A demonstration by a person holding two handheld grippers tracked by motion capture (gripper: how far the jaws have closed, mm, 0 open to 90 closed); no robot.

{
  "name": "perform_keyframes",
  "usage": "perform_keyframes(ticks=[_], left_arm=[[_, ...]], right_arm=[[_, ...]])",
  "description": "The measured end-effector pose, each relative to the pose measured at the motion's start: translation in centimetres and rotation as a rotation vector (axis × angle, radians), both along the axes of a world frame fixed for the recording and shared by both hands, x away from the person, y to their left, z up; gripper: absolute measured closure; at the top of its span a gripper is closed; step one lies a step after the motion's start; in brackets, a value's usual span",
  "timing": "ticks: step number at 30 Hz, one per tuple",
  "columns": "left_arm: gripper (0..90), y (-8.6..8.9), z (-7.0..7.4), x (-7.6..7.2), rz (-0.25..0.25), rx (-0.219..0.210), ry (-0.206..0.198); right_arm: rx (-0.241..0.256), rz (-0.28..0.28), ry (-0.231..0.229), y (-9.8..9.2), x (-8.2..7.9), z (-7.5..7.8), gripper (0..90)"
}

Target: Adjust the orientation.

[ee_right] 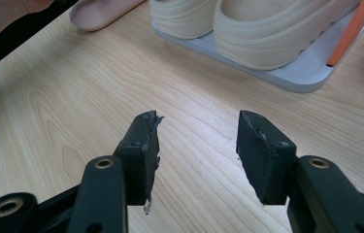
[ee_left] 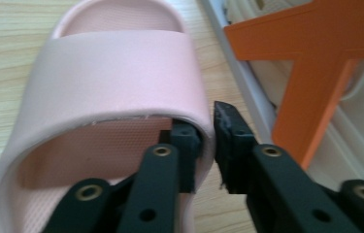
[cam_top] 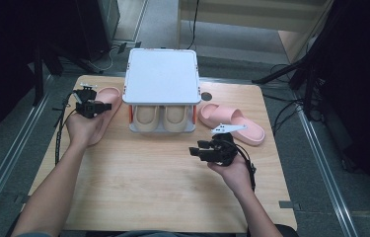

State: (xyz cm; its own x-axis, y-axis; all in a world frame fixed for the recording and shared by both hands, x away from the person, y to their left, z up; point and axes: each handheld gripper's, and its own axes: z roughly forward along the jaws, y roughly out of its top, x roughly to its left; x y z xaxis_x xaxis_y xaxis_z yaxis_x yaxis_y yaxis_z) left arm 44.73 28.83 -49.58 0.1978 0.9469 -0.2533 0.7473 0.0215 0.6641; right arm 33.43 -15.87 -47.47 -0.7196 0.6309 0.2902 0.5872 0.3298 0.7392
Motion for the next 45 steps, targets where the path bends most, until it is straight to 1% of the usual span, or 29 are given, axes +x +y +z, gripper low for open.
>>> perform_keyframes(ticks=[2,5,9,12,13,15,17,18,19,22,27,28,29,31,33,35,36,37,41,45], left_arm=[[74.5,0.0,0.0,-0.1,-0.009,-0.005,0.001],[72.7,0.4,0.5,-0.4,-0.025,-0.004,0.006],[71.8,1.0,1.4,-1.2,-0.054,0.005,0.011],[70.3,1.7,2.1,-2.0,-0.07,0.004,0.003],[71.6,1.9,2.3,-2.3,-0.073,0.006,-0.007],[78.3,2.4,2.7,-2.8,-0.079,0.014,-0.011],[83.7,2.7,2.9,-3.0,-0.079,0.013,-0.016],[84.8,3.5,3.1,-3.3,-0.068,0.029,-0.024],[85.1,4.0,3.2,-3.4,-0.057,0.036,-0.031],[87.4,5.3,3.3,-3.6,-0.032,0.023,-0.044],[89.1,6.9,2.9,-3.6,-0.011,0.027,-0.042],[87.5,7.2,2.7,-3.5,-0.003,0.026,-0.04],[82.9,7.5,2.5,-3.4,0.005,0.029,-0.039],[75.0,8.1,2.0,-3.4,0.005,0.031,-0.046],[68.3,8.5,1.4,-3.2,0.008,0.018,-0.038],[65.3,8.9,0.8,-3.0,0.002,-0.014,-0.015],[64.4,8.9,0.5,-2.9,0.002,-0.015,-0.004],[64.4,8.9,0.3,-2.8,0.0,-0.017,-0.003],[60.2,8.5,-0.3,-2.3,-0.013,0.003,-0.014],[57.7,7.9,-0.8,-1.7,-0.018,0.036,-0.005]], right_arm=[[-0.001,0.0,0.001,0.0,0.0,0.0,51.1],[0.001,0.001,0.0,0.0,0.0,0.0,51.1],[0.001,0.003,-0.001,0.0,0.0,0.0,51.1],[0.003,0.002,0.0,-0.1,0.0,0.1,51.1],[0.004,0.002,0.0,-0.1,0.0,0.1,51.1],[0.004,0.0,0.0,-0.1,0.0,0.1,51.1],[0.005,0.0,0.001,0.0,0.0,0.1,51.0],[0.003,0.0,0.002,0.0,0.0,0.1,51.0],[0.003,0.0,0.003,0.0,0.0,0.1,51.1],[0.001,0.003,0.001,0.0,0.0,0.1,51.1],[0.001,0.008,0.0,0.1,0.1,0.1,51.1],[0.0,0.009,-0.001,0.1,0.1,0.1,51.0],[-0.002,0.008,0.001,0.1,0.1,0.1,51.0],[-0.004,0.008,0.001,0.1,0.1,0.0,51.0],[-0.005,0.006,0.002,0.1,0.1,0.0,51.0],[-0.007,0.005,0.006,0.1,0.0,0.0,51.0],[-0.007,0.004,0.007,0.1,0.0,-0.1,51.0],[-0.008,0.005,0.007,0.1,0.0,-0.1,51.0],[-0.011,0.001,0.006,0.0,-0.1,-0.1,51.0],[-0.011,-0.002,0.005,-0.1,-0.1,-0.2,51.0]])
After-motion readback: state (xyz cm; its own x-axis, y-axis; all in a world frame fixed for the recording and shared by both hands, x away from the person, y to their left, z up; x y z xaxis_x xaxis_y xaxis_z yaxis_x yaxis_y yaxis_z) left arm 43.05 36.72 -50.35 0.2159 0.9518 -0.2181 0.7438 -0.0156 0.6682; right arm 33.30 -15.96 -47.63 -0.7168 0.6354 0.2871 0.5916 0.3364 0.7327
